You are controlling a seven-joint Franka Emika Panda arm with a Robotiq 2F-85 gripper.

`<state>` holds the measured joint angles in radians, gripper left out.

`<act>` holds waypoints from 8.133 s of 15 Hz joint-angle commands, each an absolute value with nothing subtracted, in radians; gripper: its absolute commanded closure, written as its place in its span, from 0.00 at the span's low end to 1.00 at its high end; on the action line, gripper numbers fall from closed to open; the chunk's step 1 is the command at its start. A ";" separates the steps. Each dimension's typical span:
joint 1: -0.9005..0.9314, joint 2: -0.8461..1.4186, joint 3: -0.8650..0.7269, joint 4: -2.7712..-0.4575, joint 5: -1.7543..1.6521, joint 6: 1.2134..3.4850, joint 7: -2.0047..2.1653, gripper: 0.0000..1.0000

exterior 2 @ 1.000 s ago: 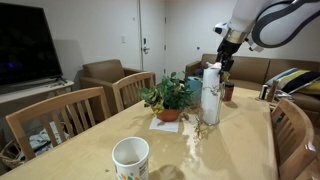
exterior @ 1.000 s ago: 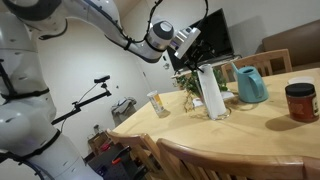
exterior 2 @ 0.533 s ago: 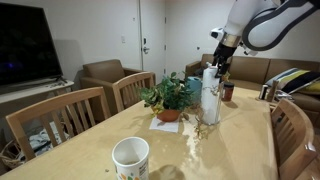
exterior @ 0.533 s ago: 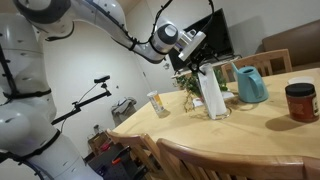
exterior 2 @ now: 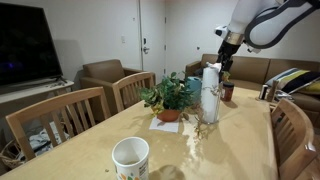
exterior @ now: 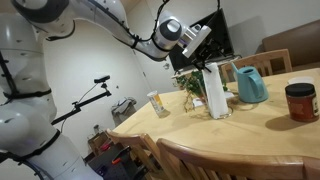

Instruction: Pull the roll of the object slightly

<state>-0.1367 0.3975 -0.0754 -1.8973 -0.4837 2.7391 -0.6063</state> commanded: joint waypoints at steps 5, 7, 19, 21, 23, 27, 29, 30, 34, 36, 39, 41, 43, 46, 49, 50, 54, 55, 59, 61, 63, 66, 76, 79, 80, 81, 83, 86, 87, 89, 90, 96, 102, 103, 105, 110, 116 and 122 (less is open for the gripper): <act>-0.131 0.407 -0.068 -1.887 -0.477 2.718 -0.634 0.00; -0.131 0.417 -0.063 -1.881 -0.474 2.714 -0.636 0.00; -0.130 0.454 -0.053 -1.868 -0.468 2.704 -0.638 0.04; -0.134 0.452 -0.054 -1.867 -0.465 2.704 -0.638 0.29; -0.137 0.454 -0.053 -1.862 -0.460 2.700 -0.638 0.47; -0.137 0.459 -0.053 -1.855 -0.460 2.696 -0.635 0.78; -0.136 0.462 -0.053 -1.851 -0.463 2.700 -0.635 0.75; -0.142 0.465 -0.046 -1.848 -0.452 2.701 -0.642 0.93; -0.164 0.482 -0.050 -1.833 -0.436 2.736 -0.650 0.48; -0.170 0.488 -0.060 -1.823 -0.439 2.730 -0.643 0.35; -0.178 0.501 -0.068 -1.806 -0.445 2.724 -0.640 0.11; -0.185 0.509 -0.062 -1.798 -0.440 2.729 -0.645 0.00; -0.191 0.513 -0.050 -1.796 -0.433 2.746 -0.656 0.00; -0.179 0.522 -0.057 -1.782 -0.457 2.757 -0.667 0.00; -0.165 0.533 -0.075 -1.759 -0.481 2.742 -0.687 0.00; -0.164 0.538 -0.080 -1.752 -0.486 2.740 -0.693 0.00; -0.177 0.543 -0.104 -1.732 -0.468 2.708 -0.665 0.00; -0.182 0.541 -0.112 -1.724 -0.440 2.671 -0.636 0.00; -0.200 0.520 -0.152 -1.716 -0.372 2.569 -0.520 0.00; -0.177 0.519 -0.190 -1.699 -0.395 2.505 -0.410 0.00; -0.137 0.515 -0.236 -1.689 -0.437 2.455 -0.276 0.00; -0.055 0.519 -0.315 -1.670 -0.564 2.392 -0.054 0.00; -0.018 0.531 -0.317 -1.651 -0.828 2.139 0.414 0.00; -0.010 0.540 -0.313 -1.645 -0.836 2.089 0.468 0.00; -0.010 0.542 -0.313 -1.643 -0.836 2.088 0.468 0.00; -0.010 0.542 -0.313 -1.642 -0.836 2.087 0.468 0.00; -0.006 0.528 -0.314 -1.652 -0.851 2.101 0.463 0.00; -0.051 0.524 -0.262 -1.626 -0.723 2.121 0.507 0.00; -0.060 0.530 -0.251 -1.616 -0.674 2.110 0.513 0.00; -0.074 0.548 -0.241 -1.594 -0.574 2.113 0.538 0.00; -0.078 0.559 -0.239 -1.583 -0.520 2.113 0.550 0.00; -0.089 0.616 -0.229 -1.555 -0.214 2.159 0.637 0.00; -0.114 0.649 -0.246 -1.534 -0.006 2.241 0.750 0.00; -0.116 0.650 -0.252 -1.530 0.003 2.252 0.766 0.00; -0.121 0.646 -0.255 -1.520 0.018 2.263 0.784 0.00; -0.140 0.640 -0.209 -1.486 0.064 2.235 0.708 0.00; -0.135 0.640 -0.175 -1.460 0.109 2.233 0.677 0.00; -0.141 0.643 -0.151 -1.446 0.143 2.213 0.631 0.00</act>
